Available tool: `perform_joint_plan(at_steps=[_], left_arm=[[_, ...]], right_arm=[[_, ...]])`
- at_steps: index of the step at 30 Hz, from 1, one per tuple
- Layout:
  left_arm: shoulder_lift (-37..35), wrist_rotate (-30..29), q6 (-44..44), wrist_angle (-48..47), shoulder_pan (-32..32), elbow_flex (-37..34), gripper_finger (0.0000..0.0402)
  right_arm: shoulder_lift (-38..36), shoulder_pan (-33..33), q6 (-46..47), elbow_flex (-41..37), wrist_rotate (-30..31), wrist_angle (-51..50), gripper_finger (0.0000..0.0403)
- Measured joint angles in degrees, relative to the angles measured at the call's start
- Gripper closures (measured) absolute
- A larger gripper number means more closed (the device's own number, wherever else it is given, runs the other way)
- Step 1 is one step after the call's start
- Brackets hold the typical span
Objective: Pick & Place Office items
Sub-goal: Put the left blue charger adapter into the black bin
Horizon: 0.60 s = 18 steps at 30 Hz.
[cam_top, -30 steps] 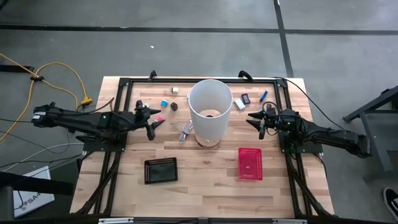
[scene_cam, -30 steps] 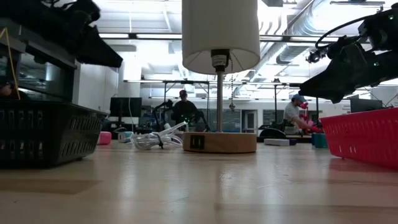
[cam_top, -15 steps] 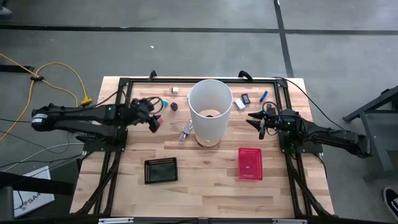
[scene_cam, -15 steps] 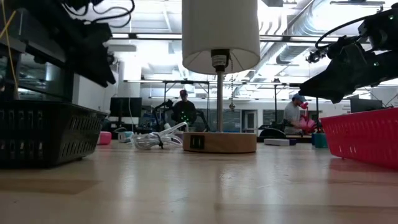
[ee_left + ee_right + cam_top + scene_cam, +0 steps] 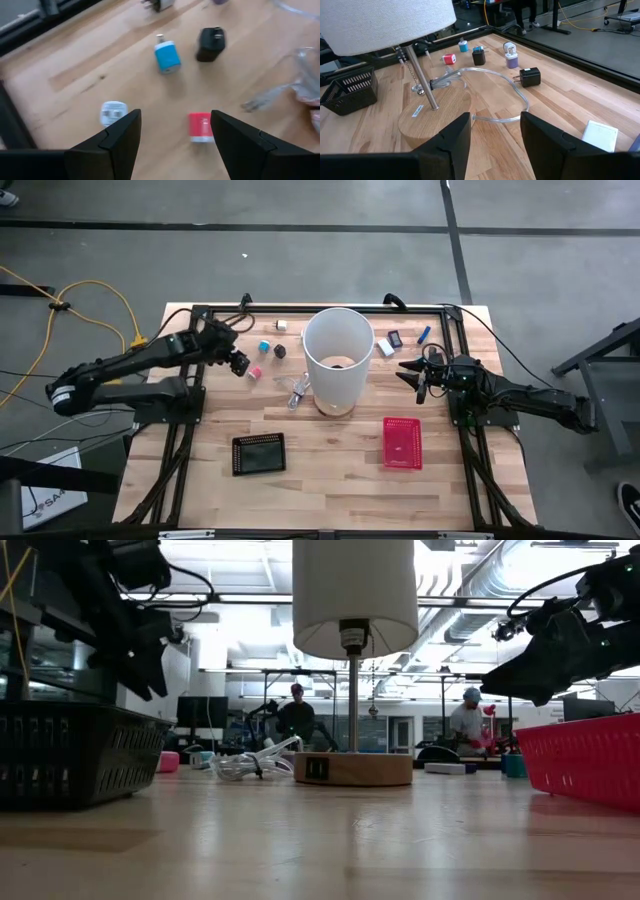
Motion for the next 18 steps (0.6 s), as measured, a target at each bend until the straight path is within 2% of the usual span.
perform_joint_plan(at_steps=[6, 18], left_arm=[[1.25, 4.23, 3.84, -0.74, 7.57, 0.01, 0.0171], [11.60, 11.56, 7.82, -0.23, 18.56, 0.01, 0.0171]], right_arm=[[-0.02, 0.01, 0.00, -0.01, -0.02, 0.00, 0.0243], [0.00, 0.00, 0.00, -0.01, -0.02, 0.00, 0.0243]])
